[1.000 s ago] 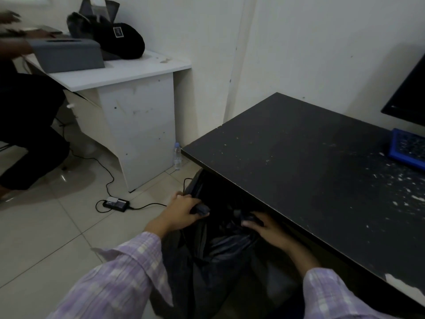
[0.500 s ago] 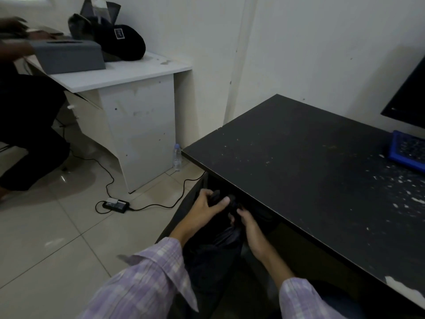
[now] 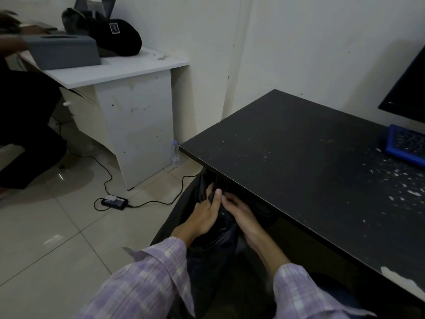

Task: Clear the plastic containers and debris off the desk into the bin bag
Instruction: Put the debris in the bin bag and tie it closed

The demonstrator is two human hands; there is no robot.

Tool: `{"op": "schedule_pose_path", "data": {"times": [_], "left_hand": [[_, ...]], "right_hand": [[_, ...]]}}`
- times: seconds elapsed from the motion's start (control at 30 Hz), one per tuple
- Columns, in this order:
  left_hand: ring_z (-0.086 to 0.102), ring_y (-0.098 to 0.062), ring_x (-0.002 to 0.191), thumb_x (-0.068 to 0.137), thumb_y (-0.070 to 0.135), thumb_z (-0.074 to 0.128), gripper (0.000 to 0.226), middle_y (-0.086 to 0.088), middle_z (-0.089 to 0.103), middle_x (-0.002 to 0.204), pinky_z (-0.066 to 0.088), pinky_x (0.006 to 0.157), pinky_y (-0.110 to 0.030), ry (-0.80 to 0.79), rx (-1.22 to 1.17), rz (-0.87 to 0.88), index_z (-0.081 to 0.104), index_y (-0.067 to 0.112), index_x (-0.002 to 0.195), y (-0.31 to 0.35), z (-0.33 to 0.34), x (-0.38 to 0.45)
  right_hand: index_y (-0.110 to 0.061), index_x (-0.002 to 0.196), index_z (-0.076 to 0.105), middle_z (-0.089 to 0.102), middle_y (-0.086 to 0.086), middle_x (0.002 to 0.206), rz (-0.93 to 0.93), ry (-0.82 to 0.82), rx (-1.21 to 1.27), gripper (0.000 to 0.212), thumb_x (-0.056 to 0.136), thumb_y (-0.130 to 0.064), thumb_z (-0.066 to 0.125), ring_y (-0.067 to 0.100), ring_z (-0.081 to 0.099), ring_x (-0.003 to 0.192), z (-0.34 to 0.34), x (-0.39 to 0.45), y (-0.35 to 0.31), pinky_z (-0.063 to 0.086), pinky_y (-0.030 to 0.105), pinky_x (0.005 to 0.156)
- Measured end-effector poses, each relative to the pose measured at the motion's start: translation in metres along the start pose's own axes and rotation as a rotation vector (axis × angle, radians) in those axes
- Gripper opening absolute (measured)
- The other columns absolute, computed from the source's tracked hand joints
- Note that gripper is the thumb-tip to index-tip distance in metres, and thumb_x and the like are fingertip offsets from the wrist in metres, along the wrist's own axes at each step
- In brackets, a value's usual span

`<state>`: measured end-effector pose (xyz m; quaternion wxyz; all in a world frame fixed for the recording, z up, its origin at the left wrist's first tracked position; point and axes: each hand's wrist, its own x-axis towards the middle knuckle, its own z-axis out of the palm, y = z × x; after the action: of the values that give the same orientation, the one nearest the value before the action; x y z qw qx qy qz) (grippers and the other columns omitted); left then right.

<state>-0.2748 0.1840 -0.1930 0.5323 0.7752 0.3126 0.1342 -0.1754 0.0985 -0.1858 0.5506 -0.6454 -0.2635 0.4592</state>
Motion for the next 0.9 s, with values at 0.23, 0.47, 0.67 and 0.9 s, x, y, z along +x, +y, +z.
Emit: {"op": "schedule_pose_path", "data": {"times": [0.23,0.47,0.67,0.9], "left_hand": [[0.059,-0.016,0.06,0.091,0.061,0.018,0.072,-0.004,0.057,0.057,0.047,0.075,-0.03,0.034,0.02,0.003,0.059,0.008,0.064,-0.003,-0.009,0.0],[0.065,-0.015,0.069,0.097,0.052,0.029,0.067,-0.01,0.068,0.071,0.049,0.074,-0.025,0.046,-0.075,-0.011,0.065,0.001,0.073,-0.007,-0.012,0.014],[0.052,-0.004,0.054,0.099,0.04,0.036,0.05,0.007,0.054,0.054,0.041,0.065,-0.022,0.027,-0.199,-0.062,0.055,0.017,0.059,-0.007,-0.014,0.028],[0.049,0.001,0.046,0.1,0.034,0.036,0.053,0.008,0.052,0.042,0.039,0.057,-0.01,0.022,-0.176,0.088,0.059,0.003,0.064,-0.017,-0.011,0.018]], "right_hand": [[-0.016,0.114,0.065,0.07,0.007,0.102,0.11,0.1,0.274,0.027,0.094,-0.032,0.055,0.017,0.068,0.092,0.012,0.003,-0.004,0.053,0.026,0.072],[-0.014,0.099,0.067,0.071,0.008,0.095,0.077,0.147,0.518,0.015,0.092,-0.024,0.058,0.022,0.067,0.089,0.016,-0.001,-0.007,0.054,0.032,0.075],[-0.011,0.086,0.067,0.063,0.002,0.09,-0.244,-0.027,-0.026,0.011,0.086,-0.001,0.062,0.002,0.062,0.086,0.006,0.0,-0.002,0.047,0.011,0.078],[-0.015,0.086,0.076,0.064,-0.006,0.087,-0.287,-0.167,-0.23,0.014,0.089,-0.014,0.063,0.003,0.062,0.092,-0.007,-0.002,0.004,0.045,0.014,0.083]]}}
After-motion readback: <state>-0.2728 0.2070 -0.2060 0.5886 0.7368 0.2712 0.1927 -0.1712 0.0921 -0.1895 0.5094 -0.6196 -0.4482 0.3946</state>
